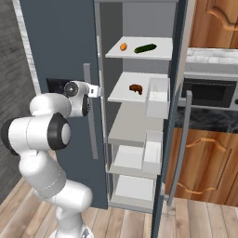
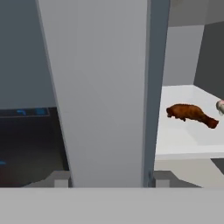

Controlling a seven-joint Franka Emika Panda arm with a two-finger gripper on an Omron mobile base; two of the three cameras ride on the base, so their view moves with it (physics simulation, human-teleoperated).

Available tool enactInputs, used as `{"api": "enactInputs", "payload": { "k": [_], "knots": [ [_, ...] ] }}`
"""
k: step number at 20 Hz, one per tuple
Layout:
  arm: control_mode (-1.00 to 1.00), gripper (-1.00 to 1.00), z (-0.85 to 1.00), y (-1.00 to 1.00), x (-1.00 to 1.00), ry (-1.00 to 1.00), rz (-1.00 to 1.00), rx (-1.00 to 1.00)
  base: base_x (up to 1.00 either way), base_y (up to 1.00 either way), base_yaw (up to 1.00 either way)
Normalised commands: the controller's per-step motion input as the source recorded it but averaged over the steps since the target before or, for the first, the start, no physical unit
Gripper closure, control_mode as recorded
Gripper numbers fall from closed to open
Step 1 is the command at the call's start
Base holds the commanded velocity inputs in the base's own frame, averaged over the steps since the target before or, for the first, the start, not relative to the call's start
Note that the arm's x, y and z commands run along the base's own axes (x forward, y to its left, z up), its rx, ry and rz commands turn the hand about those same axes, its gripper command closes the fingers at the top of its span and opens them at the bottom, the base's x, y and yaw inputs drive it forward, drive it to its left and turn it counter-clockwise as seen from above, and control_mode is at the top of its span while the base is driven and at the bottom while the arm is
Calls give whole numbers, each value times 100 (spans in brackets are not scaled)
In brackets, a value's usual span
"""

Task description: Gather the cucumber and carrot from the fridge and place them on a tray on the dining counter. Then gather the chicken drumstick and fish from the fridge and place them on the other tray.

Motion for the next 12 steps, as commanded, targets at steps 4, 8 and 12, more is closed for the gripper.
{"api": "enactInputs", "payload": {
  "k": [4, 8, 12],
  "knots": [
    [-100, 100, 0, 0, 17, 0, 0, 0, 0, 0, 0],
    [-100, 100, 0, 2, 10, 2, 0, 0, 0, 0, 0],
    [-100, 100, 0, 0, 0, 0, 0, 0, 0, 0, 0]
  ]
}}
